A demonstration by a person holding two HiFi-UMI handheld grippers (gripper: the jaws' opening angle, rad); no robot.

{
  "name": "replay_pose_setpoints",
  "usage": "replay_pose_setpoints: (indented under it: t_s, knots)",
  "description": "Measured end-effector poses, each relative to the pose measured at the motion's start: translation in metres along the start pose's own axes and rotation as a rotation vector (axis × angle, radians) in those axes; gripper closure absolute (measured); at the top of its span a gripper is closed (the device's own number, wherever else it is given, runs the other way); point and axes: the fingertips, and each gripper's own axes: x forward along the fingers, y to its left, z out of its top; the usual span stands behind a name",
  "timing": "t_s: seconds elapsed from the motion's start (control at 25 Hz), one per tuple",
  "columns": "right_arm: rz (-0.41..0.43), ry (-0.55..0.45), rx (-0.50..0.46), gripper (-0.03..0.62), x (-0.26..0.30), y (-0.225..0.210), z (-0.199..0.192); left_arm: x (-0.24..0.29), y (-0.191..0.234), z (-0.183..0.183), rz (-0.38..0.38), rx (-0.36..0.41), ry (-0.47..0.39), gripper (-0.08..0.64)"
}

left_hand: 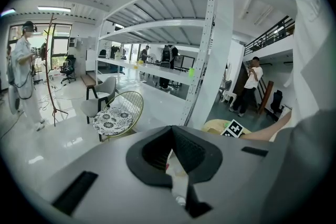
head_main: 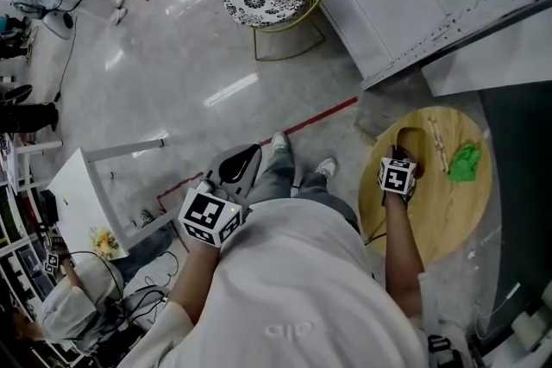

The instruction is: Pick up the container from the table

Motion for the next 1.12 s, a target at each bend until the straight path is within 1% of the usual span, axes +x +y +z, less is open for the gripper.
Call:
replay_pose_setpoints:
  t_s: [0.28,0.44,0.56,0.76,0.96,1.12]
  knots:
    - [0.01,-0.047,-0.009,0.558,-0.019,0.019,0.024,-0.004,0.012,0.004,-0.007,-0.012,-0.027,0.545]
    - [0.023,-0.103,0.01,0.558,-0.038,0.032,0.052,0.0,0.019,0.018,-0.023,-0.011,-0.064,0.545]
    - [0.035,-0.172,0.012,0.558,-0.059,0.044,0.08,0.002,0.024,0.028,-0.037,-0.006,-0.088,0.545]
    - [0.075,-0.318,0.026,0.559,-0.102,0.06,0.13,0.011,0.031,0.05,-0.071,0.002,-0.135,0.545]
    - [0.122,-0.449,0.039,0.56,-0.151,0.072,0.175,0.022,0.035,0.076,-0.115,0.031,-0.176,0.545]
    - [0.142,-0.555,0.026,0.56,-0.19,0.077,0.203,0.034,0.032,0.099,-0.16,0.062,-0.213,0.545]
